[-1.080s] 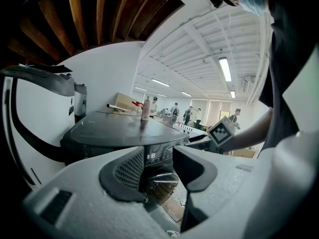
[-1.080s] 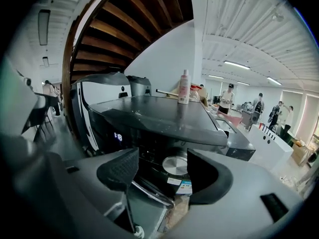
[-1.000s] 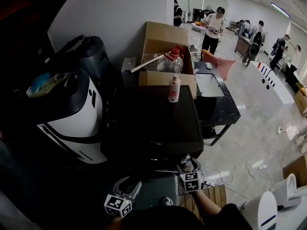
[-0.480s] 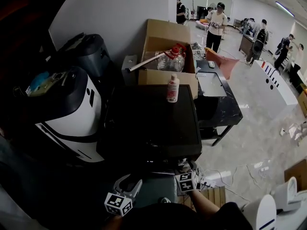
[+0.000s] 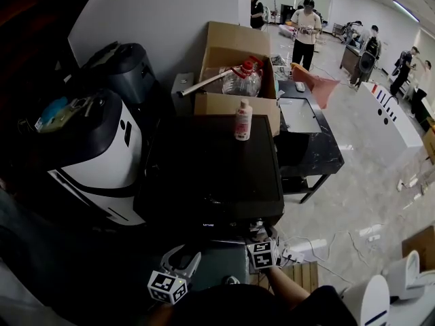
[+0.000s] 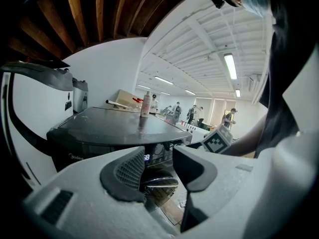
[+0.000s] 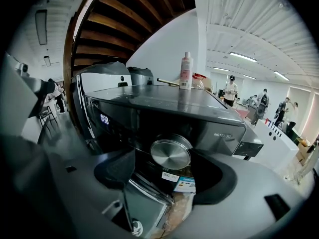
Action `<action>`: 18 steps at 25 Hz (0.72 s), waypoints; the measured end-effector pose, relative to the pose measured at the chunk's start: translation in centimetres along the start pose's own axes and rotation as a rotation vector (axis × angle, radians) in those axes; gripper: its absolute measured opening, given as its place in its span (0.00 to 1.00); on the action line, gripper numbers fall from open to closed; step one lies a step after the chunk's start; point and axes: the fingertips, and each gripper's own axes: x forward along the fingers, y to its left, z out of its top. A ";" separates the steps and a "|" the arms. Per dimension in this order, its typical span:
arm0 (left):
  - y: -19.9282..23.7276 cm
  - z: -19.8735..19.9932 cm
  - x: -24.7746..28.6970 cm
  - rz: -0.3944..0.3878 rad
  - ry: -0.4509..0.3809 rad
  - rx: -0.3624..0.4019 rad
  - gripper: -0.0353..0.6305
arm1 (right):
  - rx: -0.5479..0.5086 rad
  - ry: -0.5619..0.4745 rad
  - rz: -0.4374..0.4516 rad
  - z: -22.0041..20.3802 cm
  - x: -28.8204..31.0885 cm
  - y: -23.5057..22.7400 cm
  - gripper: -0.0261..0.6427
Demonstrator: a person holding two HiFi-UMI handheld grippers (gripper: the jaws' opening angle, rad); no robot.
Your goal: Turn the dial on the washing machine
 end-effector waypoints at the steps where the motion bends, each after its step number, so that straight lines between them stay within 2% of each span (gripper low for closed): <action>1: -0.1 0.0 0.0 -0.001 -0.003 -0.005 0.31 | 0.010 0.007 0.005 -0.2 0.1 0.0 0.53; 12: -0.7 -0.4 -0.2 0.020 0.001 -0.028 0.31 | 0.074 0.029 0.029 -1.3 0.7 -0.2 0.53; 18: -1.2 -1.1 -0.4 0.028 0.012 -0.024 0.31 | 0.095 0.074 0.059 -2.6 1.3 0.1 0.53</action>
